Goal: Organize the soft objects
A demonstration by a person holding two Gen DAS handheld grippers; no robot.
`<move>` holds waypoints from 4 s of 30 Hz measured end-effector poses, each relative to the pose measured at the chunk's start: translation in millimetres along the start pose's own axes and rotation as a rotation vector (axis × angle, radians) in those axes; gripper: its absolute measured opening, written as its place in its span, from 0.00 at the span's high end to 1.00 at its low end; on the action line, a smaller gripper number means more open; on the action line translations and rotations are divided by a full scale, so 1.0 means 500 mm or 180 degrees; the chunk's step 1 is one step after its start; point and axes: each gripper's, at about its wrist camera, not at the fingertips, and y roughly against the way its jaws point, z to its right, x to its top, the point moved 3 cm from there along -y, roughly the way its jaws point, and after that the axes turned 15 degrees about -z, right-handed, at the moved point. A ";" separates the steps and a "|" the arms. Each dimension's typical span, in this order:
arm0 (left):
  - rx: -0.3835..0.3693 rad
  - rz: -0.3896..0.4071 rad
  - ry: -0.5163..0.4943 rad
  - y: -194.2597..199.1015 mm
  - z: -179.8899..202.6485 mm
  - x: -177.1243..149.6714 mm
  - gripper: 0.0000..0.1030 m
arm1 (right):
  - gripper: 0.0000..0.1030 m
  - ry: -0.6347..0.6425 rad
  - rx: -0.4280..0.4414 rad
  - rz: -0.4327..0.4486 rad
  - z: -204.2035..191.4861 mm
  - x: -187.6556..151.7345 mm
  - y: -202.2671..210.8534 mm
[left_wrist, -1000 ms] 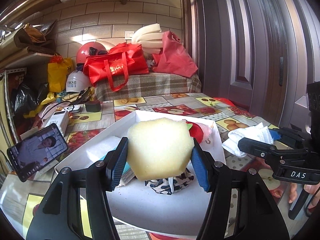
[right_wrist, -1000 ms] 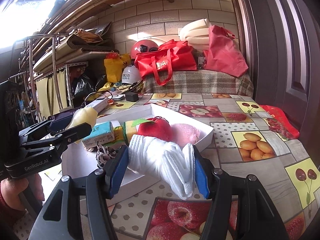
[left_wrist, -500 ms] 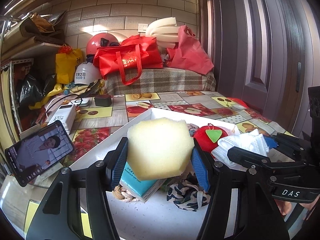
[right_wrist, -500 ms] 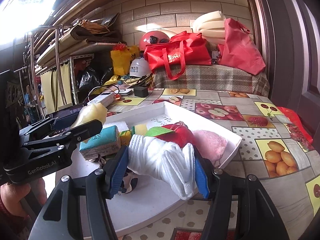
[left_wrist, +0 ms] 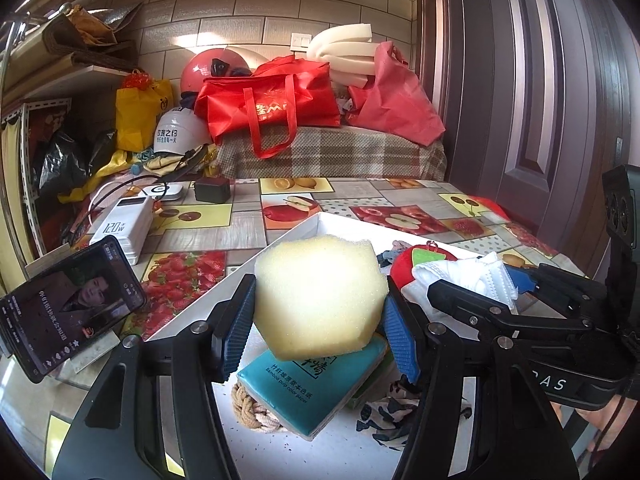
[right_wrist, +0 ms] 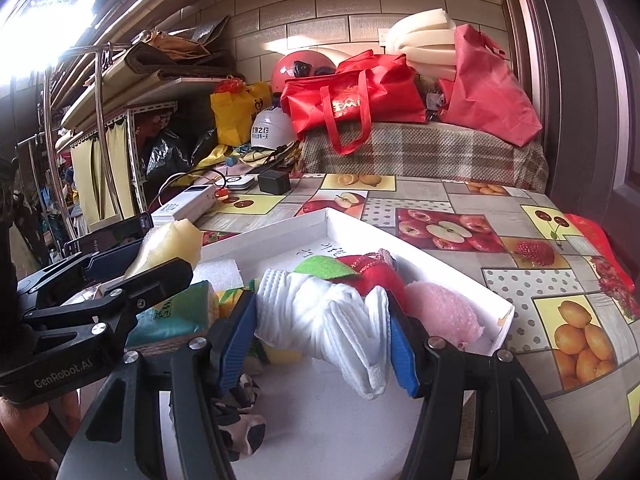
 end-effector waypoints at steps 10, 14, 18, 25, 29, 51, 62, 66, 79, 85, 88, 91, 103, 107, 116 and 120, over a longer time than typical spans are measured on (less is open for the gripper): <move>0.0133 0.0057 -0.0169 0.001 0.022 0.001 0.41 | 0.40 -0.0005 -0.0092 -0.0004 0.004 0.023 -0.025; 0.0189 0.0099 -0.0179 0.002 0.023 0.002 0.40 | 0.38 -0.0011 -0.0104 -0.0004 0.005 0.024 -0.026; 0.0201 0.0102 -0.0136 0.002 0.017 0.003 0.40 | 0.35 -0.0026 -0.0148 0.0043 0.007 0.024 -0.021; 0.0276 0.0204 -0.0036 0.011 0.007 0.003 0.14 | 0.21 -0.0175 -0.0234 0.0195 0.022 0.024 -0.005; 0.0328 0.0250 0.0055 0.017 -0.005 0.002 0.00 | 0.15 -0.0239 -0.0281 0.0280 0.026 0.022 0.004; 0.0503 0.0418 0.0115 0.046 0.000 -0.013 0.00 | 0.14 -0.0211 -0.0350 0.0444 0.023 -0.002 0.041; 0.0432 0.0361 0.0091 0.083 0.046 -0.053 0.00 | 0.14 -0.0248 -0.0364 0.0415 0.034 -0.059 0.099; 0.0370 0.0300 0.0071 0.096 0.062 -0.068 0.00 | 0.14 -0.0227 -0.0416 0.0427 0.035 -0.080 0.124; 0.0426 0.0180 -0.0139 0.132 0.135 -0.111 0.00 | 0.14 -0.0375 -0.0589 0.0824 0.067 -0.162 0.267; 0.0611 0.0371 -0.0160 0.184 0.176 -0.130 0.00 | 0.14 -0.0816 -0.0751 0.0935 0.112 -0.205 0.329; 0.0874 0.0479 -0.0072 0.212 0.191 -0.137 0.00 | 0.14 -0.0960 -0.0680 0.0699 0.139 -0.216 0.321; 0.0940 0.0350 0.0051 0.214 0.195 -0.148 0.00 | 0.14 -0.1054 -0.0595 0.0839 0.151 -0.230 0.339; 0.0802 -0.0299 0.0233 0.174 0.202 -0.165 0.00 | 0.14 -0.1038 -0.0764 0.0955 0.142 -0.237 0.352; 0.0897 -0.0394 0.0207 0.168 0.203 -0.171 0.00 | 0.14 -0.1038 -0.0757 0.0980 0.144 -0.237 0.353; 0.1211 -0.0383 0.0102 0.182 0.204 -0.163 0.00 | 0.14 -0.1190 -0.0623 0.1013 0.167 -0.246 0.359; 0.1141 -0.0414 0.0087 0.186 0.206 -0.162 0.00 | 0.14 -0.1215 -0.0617 0.1032 0.168 -0.248 0.361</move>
